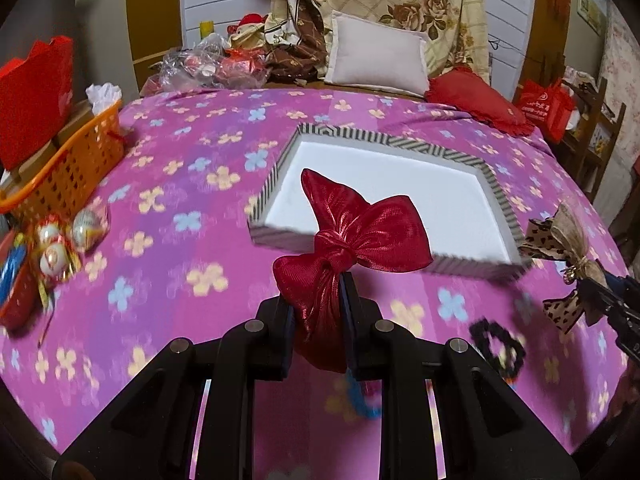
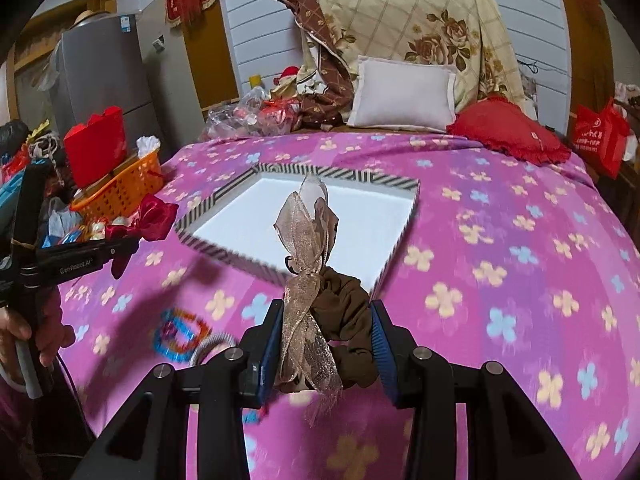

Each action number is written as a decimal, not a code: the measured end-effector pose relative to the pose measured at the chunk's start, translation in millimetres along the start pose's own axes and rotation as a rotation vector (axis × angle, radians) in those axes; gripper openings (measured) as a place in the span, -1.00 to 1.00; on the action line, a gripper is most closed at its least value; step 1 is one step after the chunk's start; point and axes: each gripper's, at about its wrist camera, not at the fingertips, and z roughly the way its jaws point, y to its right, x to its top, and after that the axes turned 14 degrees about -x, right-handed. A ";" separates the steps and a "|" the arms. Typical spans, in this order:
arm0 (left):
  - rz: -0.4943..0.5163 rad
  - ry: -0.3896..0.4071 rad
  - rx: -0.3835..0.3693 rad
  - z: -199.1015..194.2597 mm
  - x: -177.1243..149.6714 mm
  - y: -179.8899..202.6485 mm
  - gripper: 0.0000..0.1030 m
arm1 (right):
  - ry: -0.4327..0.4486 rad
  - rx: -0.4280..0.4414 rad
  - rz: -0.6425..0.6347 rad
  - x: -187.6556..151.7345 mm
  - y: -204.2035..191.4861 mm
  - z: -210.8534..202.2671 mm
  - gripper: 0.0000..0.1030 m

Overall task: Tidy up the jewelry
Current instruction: 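Carry both bows into the striped box and open both tools to release them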

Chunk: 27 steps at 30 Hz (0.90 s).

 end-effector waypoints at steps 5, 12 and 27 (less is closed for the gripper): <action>-0.013 -0.013 0.025 27.8 27.1 -14.1 -0.63 | -0.009 0.007 0.021 29.4 2.8 31.3 -0.22; -0.017 -0.060 0.062 74.1 52.1 -29.9 -0.63 | -0.048 -0.003 0.009 55.1 -4.4 90.5 -0.22; -0.036 -0.188 0.094 131.8 52.1 -41.9 -0.63 | -0.127 -0.023 -0.052 44.3 -1.0 138.9 -0.21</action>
